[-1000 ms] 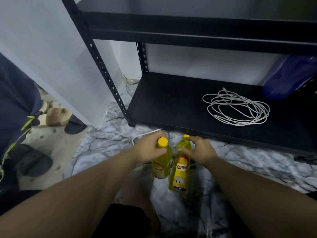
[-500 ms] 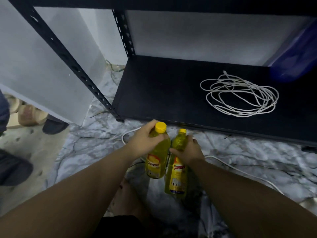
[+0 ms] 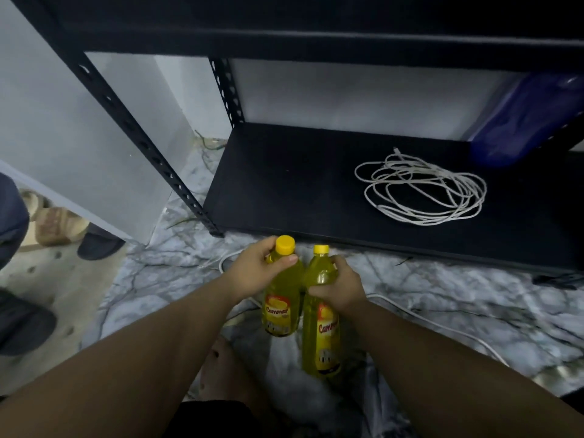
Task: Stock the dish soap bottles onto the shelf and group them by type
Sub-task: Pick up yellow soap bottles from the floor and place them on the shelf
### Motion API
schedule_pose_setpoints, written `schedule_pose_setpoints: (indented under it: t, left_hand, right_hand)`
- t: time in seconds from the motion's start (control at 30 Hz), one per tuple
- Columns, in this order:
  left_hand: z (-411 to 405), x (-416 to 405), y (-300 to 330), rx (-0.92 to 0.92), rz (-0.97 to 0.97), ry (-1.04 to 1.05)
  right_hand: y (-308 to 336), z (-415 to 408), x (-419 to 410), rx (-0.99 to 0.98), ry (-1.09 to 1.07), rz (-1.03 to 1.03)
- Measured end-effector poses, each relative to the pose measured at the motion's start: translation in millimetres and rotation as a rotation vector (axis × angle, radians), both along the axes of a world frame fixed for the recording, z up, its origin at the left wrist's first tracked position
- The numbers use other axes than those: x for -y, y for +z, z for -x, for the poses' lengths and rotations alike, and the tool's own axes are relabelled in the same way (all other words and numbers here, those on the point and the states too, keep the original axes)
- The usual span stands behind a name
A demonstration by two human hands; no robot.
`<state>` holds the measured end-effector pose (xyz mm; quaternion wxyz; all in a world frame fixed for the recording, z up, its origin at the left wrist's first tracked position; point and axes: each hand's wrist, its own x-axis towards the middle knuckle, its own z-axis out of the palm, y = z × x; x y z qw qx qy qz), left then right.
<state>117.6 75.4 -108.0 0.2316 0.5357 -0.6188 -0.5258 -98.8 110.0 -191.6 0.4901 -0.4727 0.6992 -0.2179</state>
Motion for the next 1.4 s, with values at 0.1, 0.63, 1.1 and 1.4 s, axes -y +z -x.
schedule_pose_setpoints:
  t: [0.1,0.63,1.1,1.4]
  left_hand:
    - [4,-10,8,0.0,0.041,0.048]
    - [50,-18,252,-0.097,0.414,0.118]
    - [96,-14,430,-0.283,0.662,0.172]
    - [119,37,495,-0.342,0.751,0.161]
  right_hand:
    - [25,-1,-5,0.018,0.018,0.129]
    - [303,67,-18,0.028,0.024,0.716]
    - [491,96,-21,0.024,-0.084,1.04]
    - [550,96,22,0.018,-0.136,1.195]
